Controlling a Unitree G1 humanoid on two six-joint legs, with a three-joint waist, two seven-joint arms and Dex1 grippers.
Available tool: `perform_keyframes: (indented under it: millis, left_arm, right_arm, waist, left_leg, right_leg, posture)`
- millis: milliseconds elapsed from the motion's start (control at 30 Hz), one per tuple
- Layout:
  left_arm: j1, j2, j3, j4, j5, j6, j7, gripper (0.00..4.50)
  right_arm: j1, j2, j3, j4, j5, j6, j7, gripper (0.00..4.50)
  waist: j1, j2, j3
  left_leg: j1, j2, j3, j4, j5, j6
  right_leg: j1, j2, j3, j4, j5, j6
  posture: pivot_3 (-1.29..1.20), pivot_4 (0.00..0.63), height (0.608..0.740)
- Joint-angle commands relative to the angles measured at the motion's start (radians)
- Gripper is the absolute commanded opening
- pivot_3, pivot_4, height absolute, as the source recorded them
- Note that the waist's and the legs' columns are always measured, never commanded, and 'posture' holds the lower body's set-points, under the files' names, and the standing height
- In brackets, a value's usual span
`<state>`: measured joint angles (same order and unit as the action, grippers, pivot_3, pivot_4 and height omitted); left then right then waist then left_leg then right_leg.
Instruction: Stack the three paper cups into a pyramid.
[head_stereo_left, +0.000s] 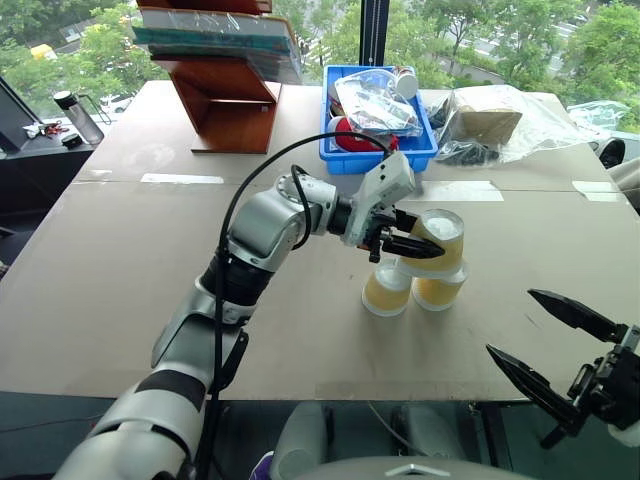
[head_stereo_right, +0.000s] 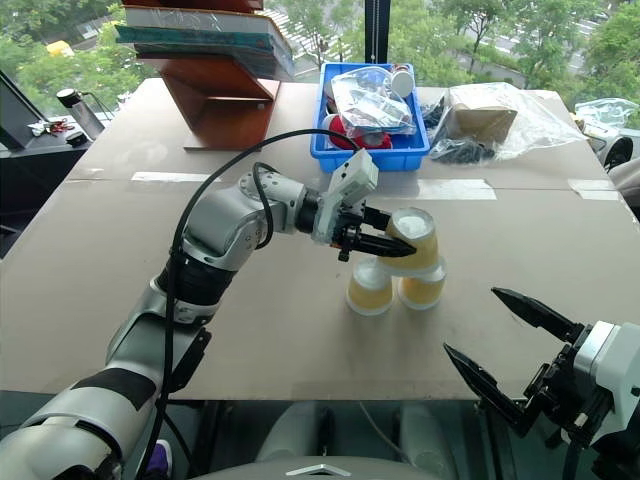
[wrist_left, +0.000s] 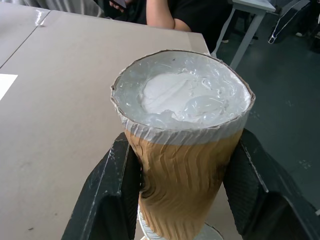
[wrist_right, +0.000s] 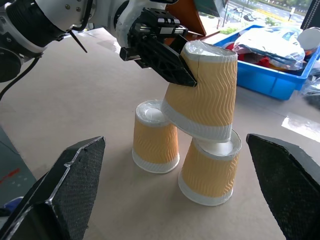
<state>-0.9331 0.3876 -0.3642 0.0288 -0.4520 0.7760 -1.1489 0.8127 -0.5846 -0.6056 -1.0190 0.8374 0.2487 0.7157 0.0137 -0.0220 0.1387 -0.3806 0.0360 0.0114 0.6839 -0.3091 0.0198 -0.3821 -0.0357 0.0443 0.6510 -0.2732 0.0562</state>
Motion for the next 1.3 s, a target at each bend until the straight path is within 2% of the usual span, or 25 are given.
perform_keyframes:
  millis: [33,67,133,400,600,700,767,867,967,1100,1200,1300]
  left_arm:
    - [-0.01,0.001,0.002,-0.036,0.011,0.0,0.002,3.47]
    - [-0.009,0.001,0.004,-0.046,0.008,0.002,0.0,4.07]
    - [-0.008,0.007,0.015,-0.071,-0.01,0.024,-0.005,4.48]
    - [0.009,0.112,0.107,-0.184,-0.103,0.148,-0.011,4.48]
    - [0.069,0.189,0.215,-0.259,-0.145,0.167,0.03,4.48]
    - [0.174,0.242,0.265,-0.232,-0.014,-0.056,0.088,4.48]
    - [0.242,0.257,0.374,-0.199,-0.026,-0.079,0.148,4.48]
    - [0.358,0.28,0.46,-0.255,-0.095,-0.067,0.146,4.48]
    - [0.489,0.249,0.528,-0.342,-0.127,-0.05,0.227,4.48]
    - [0.79,0.237,0.598,-0.508,-0.147,-0.043,0.285,4.48]
    - [0.986,0.211,0.639,-0.598,-0.155,-0.079,0.32,4.48]
    - [1.114,0.168,0.669,-0.654,-0.159,-0.125,0.357,4.48]
  right_arm:
    - [0.021,0.011,-0.022,-0.028,-0.005,-0.034,0.015,4.5]
    - [0.026,0.014,-0.023,-0.026,-0.007,-0.038,0.02,4.5]
    - [0.034,0.018,-0.023,-0.023,-0.012,-0.044,0.028,4.5]
    - [0.05,0.038,-0.016,0.016,-0.039,-0.076,0.078,4.5]
    - [0.018,0.02,-0.013,0.059,-0.044,-0.08,0.105,4.5]
    - [-0.021,0.001,-0.01,0.098,-0.053,-0.068,0.104,4.5]
    - [-0.039,-0.01,-0.017,0.146,-0.052,-0.062,0.119,4.5]
    - [-0.057,-0.033,-0.044,0.203,-0.043,-0.056,0.15,4.5]
    - [-0.079,-0.069,-0.077,0.269,-0.034,-0.049,0.183,4.5]
    - [-0.122,-0.127,-0.119,0.375,-0.034,-0.032,0.239,4.5]
    - [-0.153,-0.17,-0.146,0.452,-0.038,-0.018,0.287,4.5]
    - [-0.165,-0.208,-0.163,0.495,-0.044,0.003,0.333,4.5]
  waist:
    - [0.0,0.0,0.0]
    - [0.001,0.0,0.0]
    - [0.001,0.0,0.0]
    - [-0.001,0.001,0.001]
    - [0.0,0.002,0.001]
    - [-0.001,0.002,0.001]
    - [-0.003,0.002,0.001]
    - [-0.002,0.003,0.002]
    - [0.007,0.002,0.002]
    - [-0.003,0.003,0.002]
    - [-0.002,0.002,0.003]
    - [0.003,0.004,0.002]
  left_leg:
    - [0.0,0.0,0.0,0.0,0.0,0.0]
    - [0.0,0.0,0.0,0.0,0.0,0.0]
    - [0.0,0.0,0.0,0.0,0.0,0.0]
    - [0.0,0.0,-0.001,0.0,0.0,0.0]
    - [0.0,0.001,-0.001,0.0,0.0,0.0]
    - [0.001,0.001,0.0,0.0,0.0,-0.001]
    - [0.001,0.001,0.0,-0.001,0.001,-0.001]
    - [0.001,0.001,0.0,-0.001,0.0,-0.001]
    - [-0.001,0.001,-0.001,-0.001,0.0,-0.001]
    - [0.0,0.001,0.0,-0.001,0.0,-0.001]
    - [0.001,0.002,0.001,-0.002,0.0,-0.001]
    - [0.002,0.002,0.001,-0.002,-0.001,0.001]
  right_leg:
    - [0.0,0.0,0.0,0.0,0.0,0.0]
    - [0.0,0.0,0.0,0.0,0.0,0.0]
    - [0.0,0.0,-0.001,0.0,0.0,0.0]
    - [0.0,0.0,0.0,0.0,0.0,0.0]
    - [0.0,0.0,0.0,0.0,0.0,0.0]
    - [0.0,0.0,0.0,0.0,0.0,0.0]
    - [0.0,0.0,0.001,0.0,0.0,0.0]
    - [-0.001,0.0,0.0,0.001,0.0,0.0]
    - [0.0,-0.002,-0.002,-0.001,0.0,0.0]
    - [0.001,-0.006,-0.001,-0.002,0.0,0.001]
    - [0.001,-0.006,-0.001,-0.002,0.0,0.001]
    - [0.002,-0.005,0.0,-0.002,-0.001,0.001]
  posture:
    - [0.0,0.15,0.74]
    - [0.0,0.15,0.74]
    - [0.0,0.15,0.74]
    - [0.0,0.15,0.74]
    - [0.0,0.15,0.74]
    - [0.0,0.15,0.74]
    - [0.0,0.15,0.74]
    - [0.0,0.15,0.74]
    - [0.0,0.15,0.74]
    - [0.0,0.15,0.74]
    - [0.0,0.15,0.74]
    - [0.0,0.15,0.74]
